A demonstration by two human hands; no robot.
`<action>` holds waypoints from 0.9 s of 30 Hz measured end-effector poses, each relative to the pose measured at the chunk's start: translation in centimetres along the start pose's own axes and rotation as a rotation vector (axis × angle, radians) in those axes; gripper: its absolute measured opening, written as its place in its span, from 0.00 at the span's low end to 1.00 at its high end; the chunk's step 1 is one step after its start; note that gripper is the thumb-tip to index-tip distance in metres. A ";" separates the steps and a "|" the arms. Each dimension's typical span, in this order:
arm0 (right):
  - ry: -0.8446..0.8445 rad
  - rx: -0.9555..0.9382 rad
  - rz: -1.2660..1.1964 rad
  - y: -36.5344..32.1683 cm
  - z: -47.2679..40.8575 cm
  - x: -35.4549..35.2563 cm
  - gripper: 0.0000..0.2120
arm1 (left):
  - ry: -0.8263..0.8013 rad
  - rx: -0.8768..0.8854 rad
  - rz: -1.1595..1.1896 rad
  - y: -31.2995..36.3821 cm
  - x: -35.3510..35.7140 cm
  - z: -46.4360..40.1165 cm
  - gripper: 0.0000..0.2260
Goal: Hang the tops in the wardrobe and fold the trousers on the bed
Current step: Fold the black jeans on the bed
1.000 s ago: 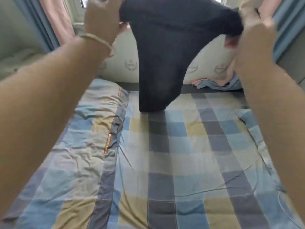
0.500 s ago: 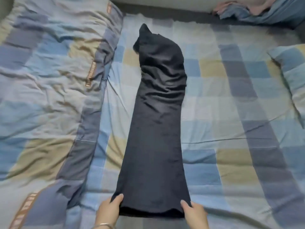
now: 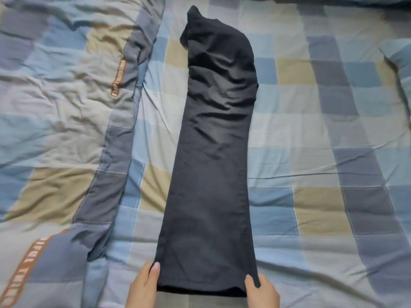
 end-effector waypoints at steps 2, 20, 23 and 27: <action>-0.041 0.058 -0.037 1.8 0.1 1.2 0.09 | -0.057 -0.117 -0.079 -2.5 1.1 -0.3 0.07; -0.554 -0.033 0.132 -4.9 -2.7 -4.5 0.09 | -0.521 -0.163 -0.441 7.3 -0.1 -1.9 0.10; -0.637 0.075 -0.061 -9.9 -5.2 -7.6 0.15 | -0.529 -0.252 -0.429 12.9 0.2 -4.7 0.17; -0.504 -0.060 -0.438 -17.2 -10.6 -9.5 0.26 | -0.341 -0.103 -0.110 21.4 1.2 -9.7 0.23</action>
Point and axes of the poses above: each hand's wrist, its own z-axis away from the middle knuckle, its own x-axis out of the palm, y = z × x, the point moved 6 cm from there along -z, towards the middle knuckle, and after that the axes turned 10 degrees about y, right-handed, at the moved point
